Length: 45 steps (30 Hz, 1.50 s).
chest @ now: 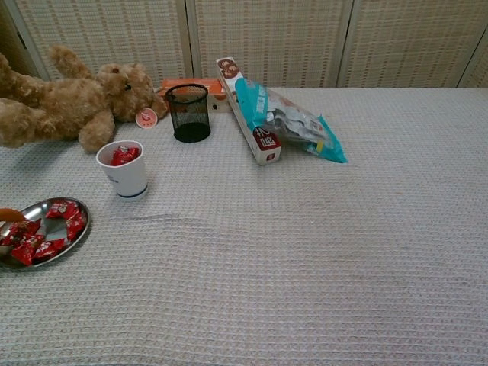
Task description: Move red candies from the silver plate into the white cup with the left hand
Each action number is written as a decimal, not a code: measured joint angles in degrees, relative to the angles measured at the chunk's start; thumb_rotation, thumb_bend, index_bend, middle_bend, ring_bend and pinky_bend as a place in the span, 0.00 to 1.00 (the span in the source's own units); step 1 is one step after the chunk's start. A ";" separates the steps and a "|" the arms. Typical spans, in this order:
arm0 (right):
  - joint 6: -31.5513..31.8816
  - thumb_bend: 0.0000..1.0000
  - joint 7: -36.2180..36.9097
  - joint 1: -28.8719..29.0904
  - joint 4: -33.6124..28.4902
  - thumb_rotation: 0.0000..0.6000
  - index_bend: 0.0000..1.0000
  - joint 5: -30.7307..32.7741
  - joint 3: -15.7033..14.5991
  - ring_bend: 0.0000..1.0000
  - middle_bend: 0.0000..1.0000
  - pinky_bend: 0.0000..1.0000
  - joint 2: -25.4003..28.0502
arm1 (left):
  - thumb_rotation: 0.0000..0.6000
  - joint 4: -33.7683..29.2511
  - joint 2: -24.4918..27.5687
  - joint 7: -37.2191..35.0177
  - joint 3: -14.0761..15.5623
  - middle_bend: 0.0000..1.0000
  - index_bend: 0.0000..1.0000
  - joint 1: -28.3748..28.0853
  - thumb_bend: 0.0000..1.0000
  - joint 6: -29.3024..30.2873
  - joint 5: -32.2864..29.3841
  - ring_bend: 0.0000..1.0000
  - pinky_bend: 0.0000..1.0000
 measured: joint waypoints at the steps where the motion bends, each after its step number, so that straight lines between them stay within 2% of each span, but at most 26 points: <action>1: -0.03 0.07 -0.02 0.01 0.01 1.00 0.00 0.00 -0.01 0.00 0.00 0.00 -0.01 | 1.00 -0.04 0.13 0.00 0.01 0.34 0.18 0.16 0.39 0.11 0.01 0.77 1.00; 7: -0.23 0.07 -0.16 0.09 -0.01 1.00 0.00 0.05 -0.02 0.00 0.00 0.00 -0.05 | 1.00 0.06 0.31 -0.47 -0.21 0.31 0.18 0.76 0.39 0.61 -0.11 0.77 1.00; 15: -0.38 0.07 -0.26 0.12 -0.04 1.00 0.00 0.03 -0.10 0.00 0.00 0.00 -0.07 | 1.00 0.66 0.34 -2.10 -0.39 0.29 0.18 2.13 0.39 4.27 1.96 0.77 1.00; 29: -0.03 0.07 -0.27 -0.05 -0.04 1.00 0.00 -0.15 -0.16 0.00 0.00 0.00 -0.06 | 1.00 2.08 0.07 -2.97 -0.71 0.30 0.17 2.17 0.39 0.00 -0.48 0.77 1.00; 39: -0.13 0.07 -0.27 -0.01 0.00 1.00 0.00 0.00 -0.10 0.00 0.00 0.00 -0.07 | 1.00 2.81 -1.13 -3.22 -0.96 0.34 0.18 1.68 0.39 -1.02 -0.19 0.77 1.00; 45: -0.17 0.07 -0.24 0.00 0.01 1.00 0.00 0.01 -0.10 0.00 0.00 0.00 -0.07 | 1.00 3.24 -1.54 -3.53 -0.76 0.43 0.25 1.70 0.39 -0.52 0.63 0.77 1.00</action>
